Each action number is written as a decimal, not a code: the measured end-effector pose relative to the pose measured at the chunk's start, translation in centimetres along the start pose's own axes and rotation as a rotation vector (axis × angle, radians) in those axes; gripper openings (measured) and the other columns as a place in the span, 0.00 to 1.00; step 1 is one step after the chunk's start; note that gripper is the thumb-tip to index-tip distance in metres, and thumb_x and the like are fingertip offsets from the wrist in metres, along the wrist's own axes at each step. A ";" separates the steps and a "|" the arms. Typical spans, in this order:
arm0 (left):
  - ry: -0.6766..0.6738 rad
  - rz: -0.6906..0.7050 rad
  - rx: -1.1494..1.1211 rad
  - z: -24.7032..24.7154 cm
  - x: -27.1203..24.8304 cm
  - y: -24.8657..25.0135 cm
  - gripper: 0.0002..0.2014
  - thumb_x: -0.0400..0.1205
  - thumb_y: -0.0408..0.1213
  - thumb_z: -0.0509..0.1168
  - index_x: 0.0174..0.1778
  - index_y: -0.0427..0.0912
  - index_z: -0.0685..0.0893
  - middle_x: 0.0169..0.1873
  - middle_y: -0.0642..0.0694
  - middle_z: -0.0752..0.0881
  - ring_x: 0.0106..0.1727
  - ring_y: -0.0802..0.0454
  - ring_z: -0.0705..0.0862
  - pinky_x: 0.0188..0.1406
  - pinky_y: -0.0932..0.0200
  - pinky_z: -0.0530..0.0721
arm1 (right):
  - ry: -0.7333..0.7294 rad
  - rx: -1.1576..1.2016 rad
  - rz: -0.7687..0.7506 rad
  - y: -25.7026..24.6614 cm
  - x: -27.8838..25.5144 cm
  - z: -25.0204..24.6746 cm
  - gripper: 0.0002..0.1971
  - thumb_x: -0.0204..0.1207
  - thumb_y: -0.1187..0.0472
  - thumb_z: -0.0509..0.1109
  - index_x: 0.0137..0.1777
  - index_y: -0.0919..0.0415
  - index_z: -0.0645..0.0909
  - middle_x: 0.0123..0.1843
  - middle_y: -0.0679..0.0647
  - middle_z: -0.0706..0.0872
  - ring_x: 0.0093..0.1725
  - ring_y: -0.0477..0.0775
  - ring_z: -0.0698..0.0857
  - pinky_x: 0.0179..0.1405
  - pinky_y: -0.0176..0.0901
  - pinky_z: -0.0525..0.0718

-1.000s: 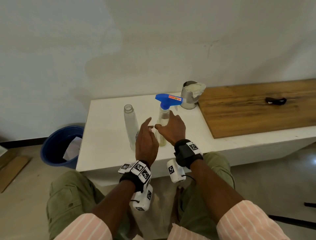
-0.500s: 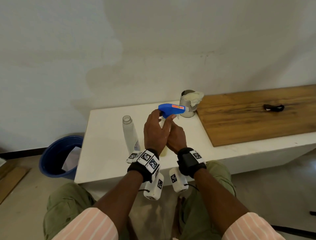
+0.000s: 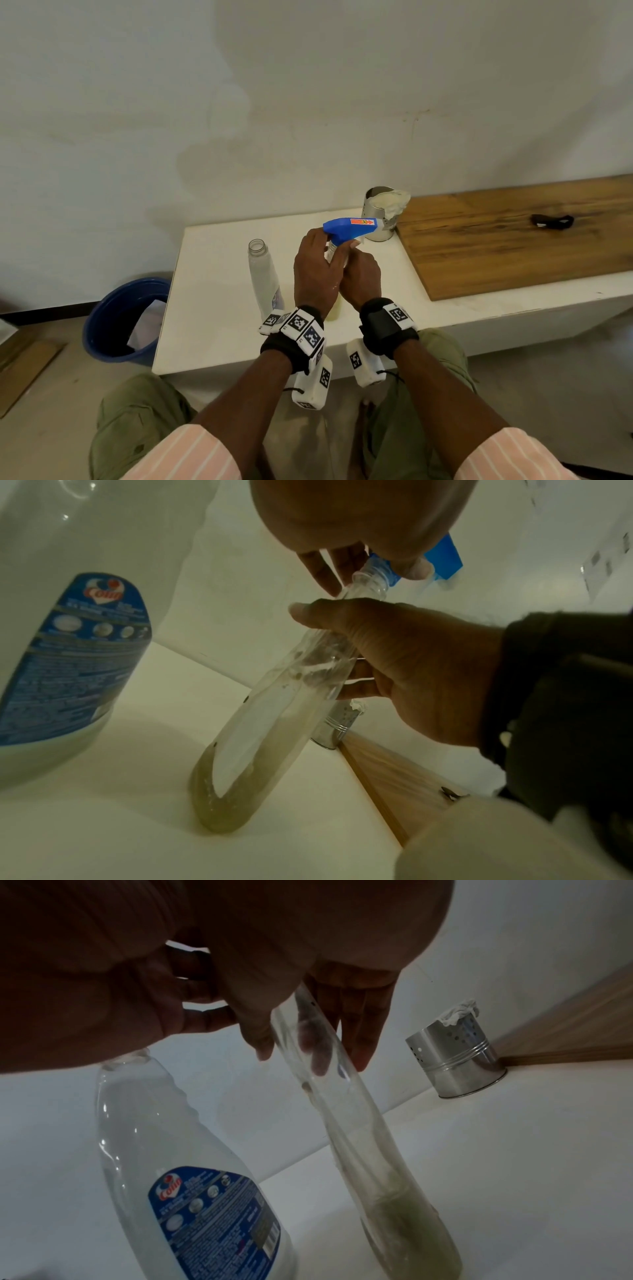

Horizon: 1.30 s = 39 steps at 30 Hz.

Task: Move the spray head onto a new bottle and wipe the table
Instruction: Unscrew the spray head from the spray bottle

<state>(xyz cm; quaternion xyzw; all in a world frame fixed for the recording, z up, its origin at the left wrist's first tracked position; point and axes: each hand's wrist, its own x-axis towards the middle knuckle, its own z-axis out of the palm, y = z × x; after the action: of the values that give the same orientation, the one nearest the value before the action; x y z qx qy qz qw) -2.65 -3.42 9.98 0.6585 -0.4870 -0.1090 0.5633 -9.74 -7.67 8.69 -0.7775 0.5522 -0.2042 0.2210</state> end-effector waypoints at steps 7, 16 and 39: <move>0.120 -0.116 -0.131 -0.2 -0.2 1.4 0.21 0.73 0.53 0.73 0.56 0.45 0.80 0.46 0.54 0.84 0.46 0.56 0.83 0.50 0.63 0.82 | 0.013 -0.013 -0.034 -0.7 -0.5 -0.2 0.15 0.80 0.55 0.66 0.62 0.62 0.79 0.48 0.59 0.90 0.46 0.59 0.87 0.40 0.42 0.74; 0.108 -0.123 -0.143 -0.2 -0.2 1.5 0.19 0.74 0.49 0.74 0.56 0.45 0.81 0.46 0.54 0.83 0.46 0.55 0.83 0.50 0.55 0.86 | -0.006 0.012 -0.013 -0.8 -0.3 -0.8 0.12 0.79 0.56 0.67 0.55 0.65 0.81 0.47 0.61 0.90 0.45 0.59 0.87 0.41 0.42 0.75; 0.099 -0.129 -0.097 0.2 -0.5 1.9 0.20 0.78 0.42 0.70 0.65 0.43 0.78 0.58 0.50 0.86 0.54 0.55 0.83 0.56 0.51 0.86 | -0.029 -0.002 0.078 -0.8 -1.0 -0.9 0.15 0.79 0.54 0.69 0.60 0.62 0.79 0.51 0.59 0.89 0.48 0.56 0.86 0.49 0.41 0.78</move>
<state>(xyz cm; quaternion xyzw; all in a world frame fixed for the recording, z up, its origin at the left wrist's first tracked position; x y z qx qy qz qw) -4.03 -2.93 11.29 0.6650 -0.4094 -0.1359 0.6097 -9.91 -6.61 9.77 -0.7585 0.5791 -0.1836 0.2359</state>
